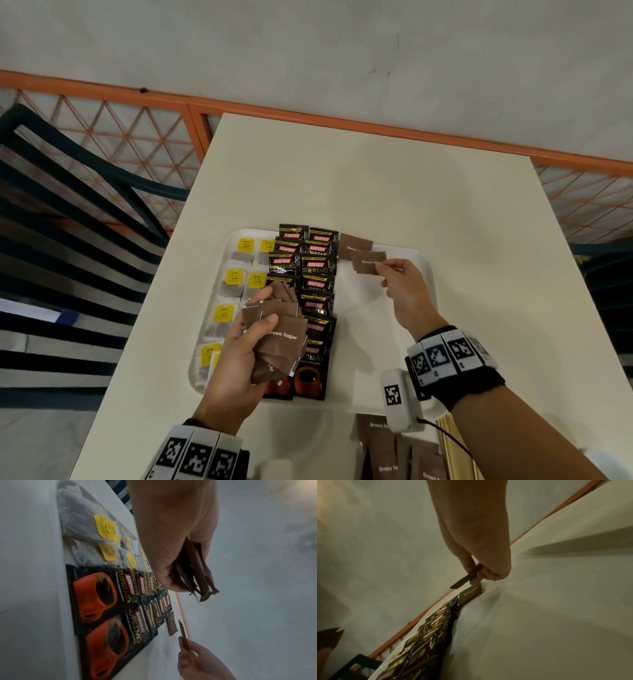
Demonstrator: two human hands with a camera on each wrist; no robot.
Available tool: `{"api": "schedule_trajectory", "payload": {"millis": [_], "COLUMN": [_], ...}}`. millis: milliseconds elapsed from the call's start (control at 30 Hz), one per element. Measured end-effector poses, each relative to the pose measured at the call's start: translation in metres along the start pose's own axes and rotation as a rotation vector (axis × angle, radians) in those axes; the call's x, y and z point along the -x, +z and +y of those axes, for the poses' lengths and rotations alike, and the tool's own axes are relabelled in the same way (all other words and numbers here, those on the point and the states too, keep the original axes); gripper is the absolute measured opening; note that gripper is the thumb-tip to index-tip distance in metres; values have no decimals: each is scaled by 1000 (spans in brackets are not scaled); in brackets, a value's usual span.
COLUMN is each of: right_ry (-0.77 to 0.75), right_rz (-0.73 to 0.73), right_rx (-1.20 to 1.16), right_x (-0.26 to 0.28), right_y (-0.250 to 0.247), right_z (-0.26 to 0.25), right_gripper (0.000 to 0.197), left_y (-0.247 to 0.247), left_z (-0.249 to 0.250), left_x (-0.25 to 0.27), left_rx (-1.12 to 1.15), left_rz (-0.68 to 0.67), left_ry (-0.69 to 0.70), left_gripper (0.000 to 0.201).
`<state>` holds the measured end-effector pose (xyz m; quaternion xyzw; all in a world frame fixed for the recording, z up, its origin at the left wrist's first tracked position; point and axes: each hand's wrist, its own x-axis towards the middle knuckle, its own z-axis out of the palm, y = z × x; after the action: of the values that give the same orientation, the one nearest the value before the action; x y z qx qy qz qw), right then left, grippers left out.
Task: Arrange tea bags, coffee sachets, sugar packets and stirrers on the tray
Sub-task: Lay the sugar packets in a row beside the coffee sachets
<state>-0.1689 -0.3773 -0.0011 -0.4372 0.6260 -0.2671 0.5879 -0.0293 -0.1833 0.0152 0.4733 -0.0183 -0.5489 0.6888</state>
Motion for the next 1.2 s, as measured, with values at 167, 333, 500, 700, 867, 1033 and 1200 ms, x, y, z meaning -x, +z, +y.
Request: {"api": "schedule_trajectory", "payload": {"millis": [167,333,500,700,867,1033,1200], "right_ry": [42,89,26,-176,-264,-316,-403], "right_rz": [-3,-74,10,140,129,130,-6], "right_rx": [-196,-335,-49,308,415,409,404], "right_x": [-13,-14,-17,-20,-17,-13,14], "right_y": [9,11,16,21,20,16,18], "right_z": [1,5,11,17,17,15,5], "right_gripper": [9,8,5,10,23,24,9], "left_y": [0,-1,-3,0,3,5,10], "left_z": [-1,-1,-3,-2,-3,-4,-3], "left_x": [2,1,2,3,3,3,2], "left_rx": [-23,-40,-58,-60,-57,-45,-20], "left_rz": [4,13,24,7,4,-8,-27], "left_ry": [-11,-10,-21,-24,-26,-35,-23], "left_gripper": [49,48,43,45,45,46,44]}}
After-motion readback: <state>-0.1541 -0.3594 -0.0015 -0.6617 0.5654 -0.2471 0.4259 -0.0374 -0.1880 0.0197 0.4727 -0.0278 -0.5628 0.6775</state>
